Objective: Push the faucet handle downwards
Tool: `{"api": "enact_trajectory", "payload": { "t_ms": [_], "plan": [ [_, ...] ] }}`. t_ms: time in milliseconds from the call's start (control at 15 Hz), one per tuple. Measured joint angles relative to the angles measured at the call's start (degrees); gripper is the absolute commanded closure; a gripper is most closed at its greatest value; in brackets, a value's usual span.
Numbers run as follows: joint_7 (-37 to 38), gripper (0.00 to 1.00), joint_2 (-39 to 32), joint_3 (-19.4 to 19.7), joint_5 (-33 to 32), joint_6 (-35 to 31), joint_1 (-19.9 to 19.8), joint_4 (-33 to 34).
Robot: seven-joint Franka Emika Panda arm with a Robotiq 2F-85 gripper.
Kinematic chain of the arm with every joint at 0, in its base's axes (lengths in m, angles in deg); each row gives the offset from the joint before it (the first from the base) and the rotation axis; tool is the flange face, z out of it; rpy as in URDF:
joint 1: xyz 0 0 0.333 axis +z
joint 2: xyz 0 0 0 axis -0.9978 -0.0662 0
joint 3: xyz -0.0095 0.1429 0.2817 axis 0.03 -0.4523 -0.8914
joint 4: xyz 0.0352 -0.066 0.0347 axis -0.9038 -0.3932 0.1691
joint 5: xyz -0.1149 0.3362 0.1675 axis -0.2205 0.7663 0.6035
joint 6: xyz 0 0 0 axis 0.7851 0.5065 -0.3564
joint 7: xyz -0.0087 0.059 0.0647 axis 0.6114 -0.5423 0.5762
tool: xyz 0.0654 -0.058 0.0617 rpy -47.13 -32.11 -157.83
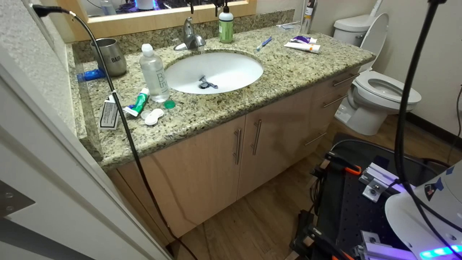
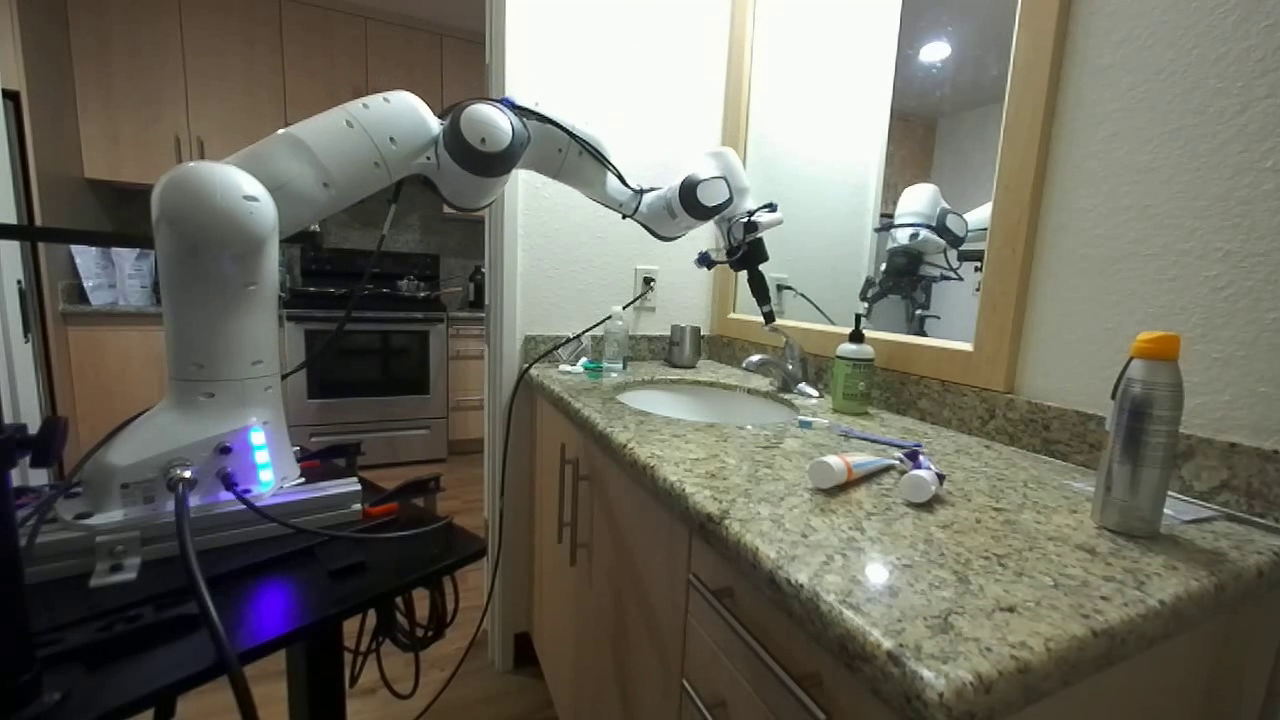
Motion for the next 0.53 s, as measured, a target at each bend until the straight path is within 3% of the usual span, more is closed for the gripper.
{"api": "enact_trajectory", "payload": {
  "t_ms": [333,533],
  "plan": [
    [0.94,0.00,-3.11,-0.02,1.90,-0.40,-0.31,3.65],
    [5.09,0.00,-3.66,0.05,1.03,5.89,-0.52,6.23]
  ]
}}
